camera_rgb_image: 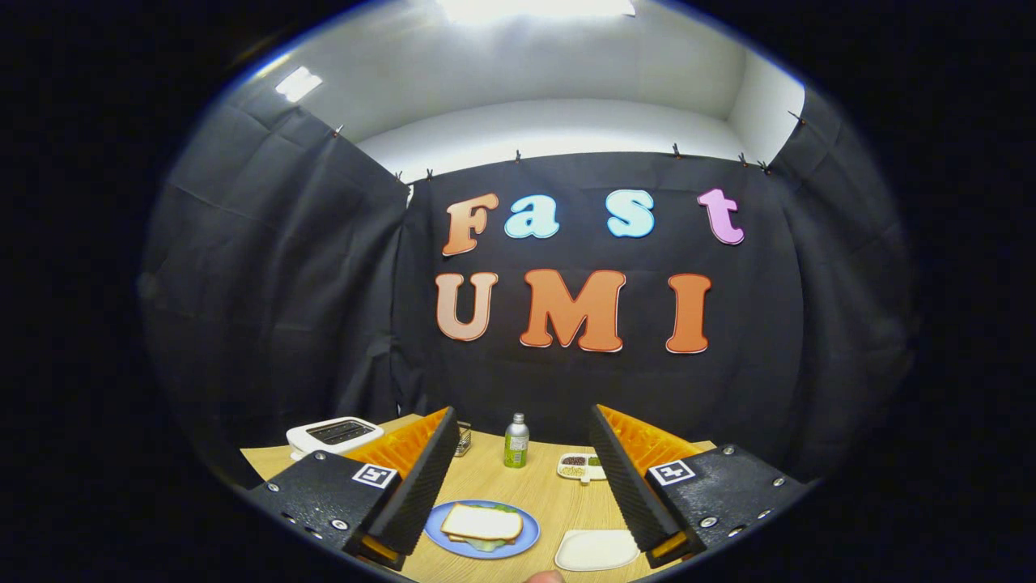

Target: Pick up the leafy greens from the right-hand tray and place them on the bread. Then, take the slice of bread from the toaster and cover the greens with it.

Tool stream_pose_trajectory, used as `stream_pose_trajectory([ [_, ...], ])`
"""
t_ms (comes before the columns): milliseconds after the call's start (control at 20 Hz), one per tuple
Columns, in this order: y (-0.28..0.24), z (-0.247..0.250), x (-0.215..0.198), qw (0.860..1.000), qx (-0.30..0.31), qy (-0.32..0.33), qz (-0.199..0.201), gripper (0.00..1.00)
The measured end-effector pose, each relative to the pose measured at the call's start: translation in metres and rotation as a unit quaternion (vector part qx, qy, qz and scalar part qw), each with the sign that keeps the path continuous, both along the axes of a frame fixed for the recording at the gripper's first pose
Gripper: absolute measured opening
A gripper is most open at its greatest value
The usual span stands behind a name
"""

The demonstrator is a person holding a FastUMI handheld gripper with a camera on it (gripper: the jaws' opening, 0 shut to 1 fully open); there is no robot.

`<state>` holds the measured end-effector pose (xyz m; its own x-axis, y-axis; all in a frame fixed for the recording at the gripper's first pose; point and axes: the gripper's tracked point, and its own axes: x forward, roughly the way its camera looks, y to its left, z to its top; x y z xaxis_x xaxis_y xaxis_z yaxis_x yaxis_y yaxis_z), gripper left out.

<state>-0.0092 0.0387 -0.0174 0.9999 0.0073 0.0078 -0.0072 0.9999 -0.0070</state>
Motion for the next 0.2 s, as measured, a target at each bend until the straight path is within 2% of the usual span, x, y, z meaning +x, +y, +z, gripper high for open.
stream_pose_trajectory([
  [200, -0.0113, 0.0076, -0.0055, 1.0, 0.004, -0.017, -0.015, 0.97],
])
